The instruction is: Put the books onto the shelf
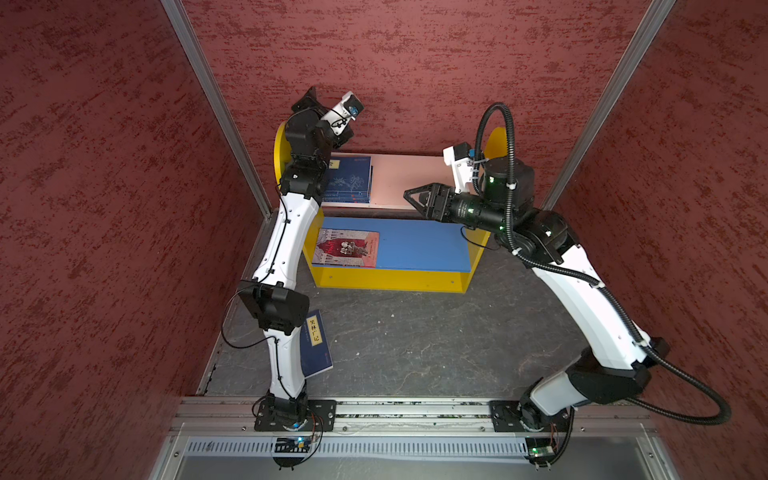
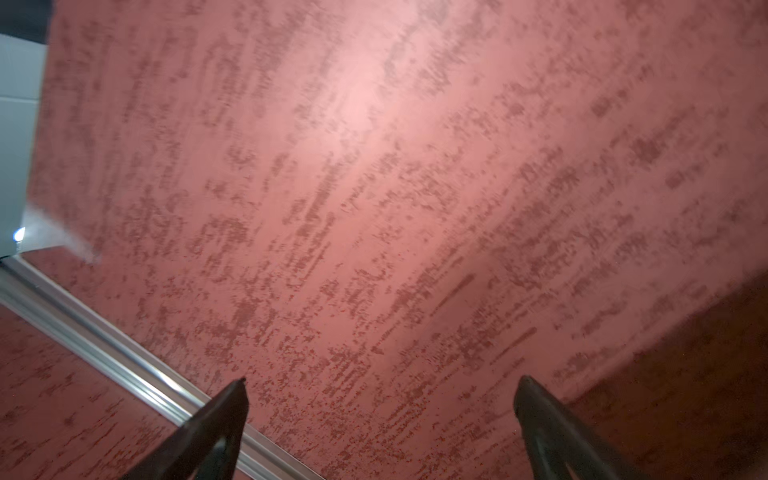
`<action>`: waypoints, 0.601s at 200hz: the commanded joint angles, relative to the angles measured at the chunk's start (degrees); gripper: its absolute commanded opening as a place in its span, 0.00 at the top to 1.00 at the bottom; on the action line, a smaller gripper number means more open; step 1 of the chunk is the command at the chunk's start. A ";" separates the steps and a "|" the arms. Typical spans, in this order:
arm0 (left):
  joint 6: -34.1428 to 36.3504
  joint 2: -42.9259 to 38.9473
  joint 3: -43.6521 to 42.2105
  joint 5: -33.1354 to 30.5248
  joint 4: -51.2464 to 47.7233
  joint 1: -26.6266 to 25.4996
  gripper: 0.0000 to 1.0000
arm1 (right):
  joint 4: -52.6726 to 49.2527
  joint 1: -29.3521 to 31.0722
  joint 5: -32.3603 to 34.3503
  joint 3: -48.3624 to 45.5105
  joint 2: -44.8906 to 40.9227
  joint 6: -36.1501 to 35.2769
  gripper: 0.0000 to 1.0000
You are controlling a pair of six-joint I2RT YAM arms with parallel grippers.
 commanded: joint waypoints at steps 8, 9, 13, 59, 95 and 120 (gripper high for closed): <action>-5.29 -2.36 6.18 -1.70 -1.91 -0.95 0.01 | 5.02 0.11 3.91 -1.52 -3.10 -3.26 0.36; -5.35 -2.54 6.15 -1.63 -1.96 -0.98 0.01 | 5.04 0.12 3.98 -1.51 -3.14 -3.34 0.36; -5.68 -3.19 6.06 -1.57 -2.28 -1.21 0.01 | 5.17 0.12 4.12 -1.61 -3.33 -3.54 0.36; -18.59 -14.52 3.23 -1.23 -16.15 -1.28 0.01 | 3.91 0.21 -0.36 -2.83 -4.61 -7.01 0.35; -31.01 -33.72 -16.82 2.66 -25.29 0.57 0.01 | 3.56 0.36 -7.64 -6.66 -5.72 -8.89 0.34; -36.74 -46.86 -31.29 5.25 -31.66 2.45 0.01 | 2.96 1.79 -10.62 -10.20 -5.72 -10.13 0.32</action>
